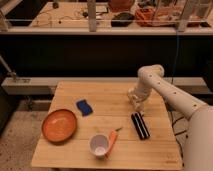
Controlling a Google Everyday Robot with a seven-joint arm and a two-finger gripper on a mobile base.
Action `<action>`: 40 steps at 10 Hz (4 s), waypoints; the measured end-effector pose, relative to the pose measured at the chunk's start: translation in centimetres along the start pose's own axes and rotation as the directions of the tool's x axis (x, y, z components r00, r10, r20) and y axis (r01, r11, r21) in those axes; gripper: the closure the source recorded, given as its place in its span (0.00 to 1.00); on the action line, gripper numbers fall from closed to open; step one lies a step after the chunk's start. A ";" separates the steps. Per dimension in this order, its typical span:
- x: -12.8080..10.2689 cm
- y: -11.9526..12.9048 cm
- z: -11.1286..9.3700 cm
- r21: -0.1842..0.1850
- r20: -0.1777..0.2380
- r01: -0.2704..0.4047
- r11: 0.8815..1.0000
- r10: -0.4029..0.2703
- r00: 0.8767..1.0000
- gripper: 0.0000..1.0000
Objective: Place the bottle in the ceramic bowl
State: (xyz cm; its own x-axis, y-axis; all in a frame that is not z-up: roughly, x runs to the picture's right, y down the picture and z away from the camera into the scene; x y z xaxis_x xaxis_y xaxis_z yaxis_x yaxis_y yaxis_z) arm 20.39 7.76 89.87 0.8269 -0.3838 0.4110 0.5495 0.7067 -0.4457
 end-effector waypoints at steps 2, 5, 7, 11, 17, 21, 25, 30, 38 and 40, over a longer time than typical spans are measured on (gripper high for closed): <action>0.1 -0.2 0.5 -0.001 0.003 -0.005 1.000 0.005 1.000 0.20; 0.8 0.4 0.8 -0.011 0.008 -0.008 1.000 0.008 1.000 0.36; 0.8 0.4 1.1 -0.013 0.010 -0.007 1.000 0.007 1.000 0.50; 1.1 0.6 1.2 -0.009 0.005 -0.004 1.000 0.004 1.000 0.74; -0.7 -0.2 -1.6 -0.003 -0.006 0.007 1.000 -0.007 1.000 1.00; -1.9 -1.5 -2.7 0.000 -0.012 0.030 1.000 -0.030 0.999 0.67; -2.7 -2.2 -4.2 -0.010 -0.019 0.044 0.999 -0.044 0.999 0.80; -0.8 -1.8 -3.8 -0.001 -0.018 0.015 1.000 -0.015 1.000 0.81; 0.0 -2.9 -3.5 -0.003 -0.024 -0.001 1.000 0.001 1.000 0.90; 0.1 -3.5 -3.4 0.001 -0.027 -0.003 1.000 0.003 1.000 0.90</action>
State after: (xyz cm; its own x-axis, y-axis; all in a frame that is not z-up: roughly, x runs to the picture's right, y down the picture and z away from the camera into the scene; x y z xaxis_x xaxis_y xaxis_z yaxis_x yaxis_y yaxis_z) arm 18.98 3.25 88.76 0.8315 -0.3978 0.3877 0.5470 0.7082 -0.4465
